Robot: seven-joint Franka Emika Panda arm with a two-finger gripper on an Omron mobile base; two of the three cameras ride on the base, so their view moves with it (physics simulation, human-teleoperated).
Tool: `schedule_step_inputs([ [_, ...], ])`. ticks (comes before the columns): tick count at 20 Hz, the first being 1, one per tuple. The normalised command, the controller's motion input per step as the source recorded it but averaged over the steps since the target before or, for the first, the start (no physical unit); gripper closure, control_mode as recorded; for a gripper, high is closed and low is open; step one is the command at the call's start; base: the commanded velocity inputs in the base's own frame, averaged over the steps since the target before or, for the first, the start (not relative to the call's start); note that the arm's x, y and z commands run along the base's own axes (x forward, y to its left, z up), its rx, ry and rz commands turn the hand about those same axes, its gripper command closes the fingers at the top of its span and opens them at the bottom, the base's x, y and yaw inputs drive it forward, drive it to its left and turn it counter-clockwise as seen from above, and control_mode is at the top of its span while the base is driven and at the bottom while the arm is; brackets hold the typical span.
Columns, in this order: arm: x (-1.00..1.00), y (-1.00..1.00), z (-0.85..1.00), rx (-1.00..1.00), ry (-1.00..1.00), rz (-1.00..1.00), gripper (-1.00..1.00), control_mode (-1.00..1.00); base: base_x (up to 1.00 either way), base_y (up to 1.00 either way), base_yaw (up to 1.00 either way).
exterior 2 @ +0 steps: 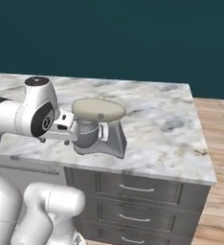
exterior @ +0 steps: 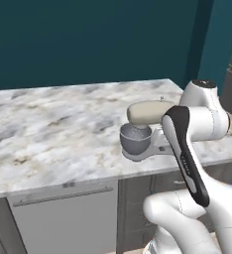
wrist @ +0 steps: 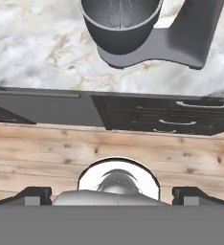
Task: Navigate to the stand mixer.
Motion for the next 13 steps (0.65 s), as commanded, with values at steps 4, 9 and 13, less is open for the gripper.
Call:
schedule_step_inputs([
  [4, 0.0, 0.0, 0.0, 0.0, 0.0, 0.0, -1.0, 1.0, 0.22, -0.65, 0.14],
  [9, 0.0, 0.0, 0.0, 0.0, 0.0, 0.0, -1.0, 1.0, 0.38, -0.31, 0.03],
  [13, 0.0, 0.0, 0.0, 0.0, 0.0, 0.0, -1.0, 1.0, 0.51, -0.01, 0.0],
])
